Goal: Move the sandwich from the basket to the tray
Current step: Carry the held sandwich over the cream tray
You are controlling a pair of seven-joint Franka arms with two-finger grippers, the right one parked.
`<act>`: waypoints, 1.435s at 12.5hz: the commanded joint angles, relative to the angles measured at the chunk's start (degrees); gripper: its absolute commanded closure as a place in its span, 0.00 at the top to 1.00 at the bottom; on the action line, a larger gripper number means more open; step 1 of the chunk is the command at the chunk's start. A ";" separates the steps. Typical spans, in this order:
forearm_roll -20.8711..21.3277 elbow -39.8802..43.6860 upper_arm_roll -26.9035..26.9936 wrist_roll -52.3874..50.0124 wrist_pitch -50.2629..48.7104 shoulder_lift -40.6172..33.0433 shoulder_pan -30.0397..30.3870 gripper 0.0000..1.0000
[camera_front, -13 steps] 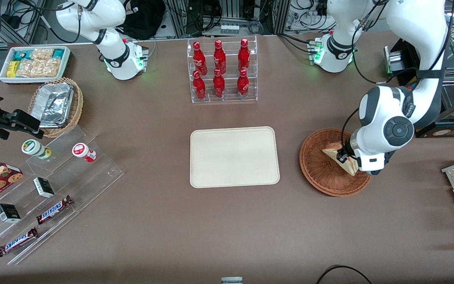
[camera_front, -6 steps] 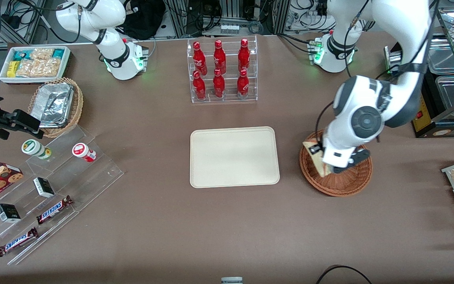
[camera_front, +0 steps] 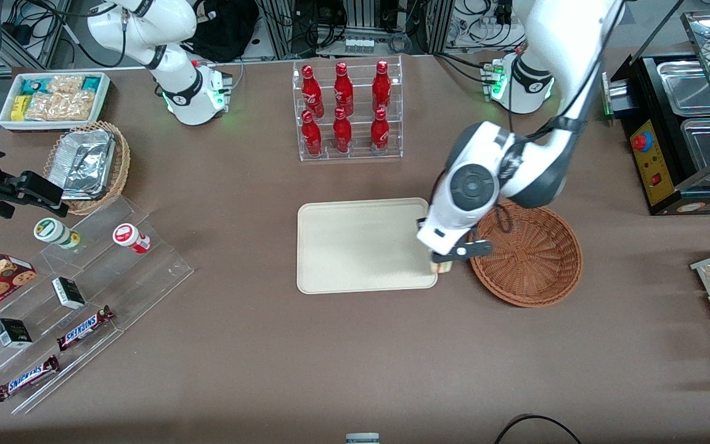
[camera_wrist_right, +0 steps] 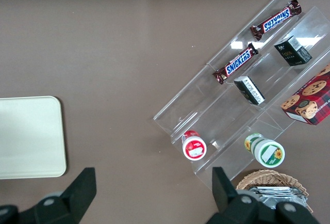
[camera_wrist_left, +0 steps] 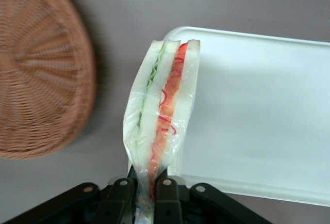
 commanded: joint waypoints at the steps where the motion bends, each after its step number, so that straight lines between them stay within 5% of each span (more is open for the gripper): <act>1: -0.68 5.50 0.74 -2.49 1.31 5.56 -4.64 0.08; 6: -0.24 18.59 0.82 -12.85 0.97 16.99 -10.54 0.08; 18: -0.50 24.50 0.56 -16.48 -6.05 20.96 -12.92 0.19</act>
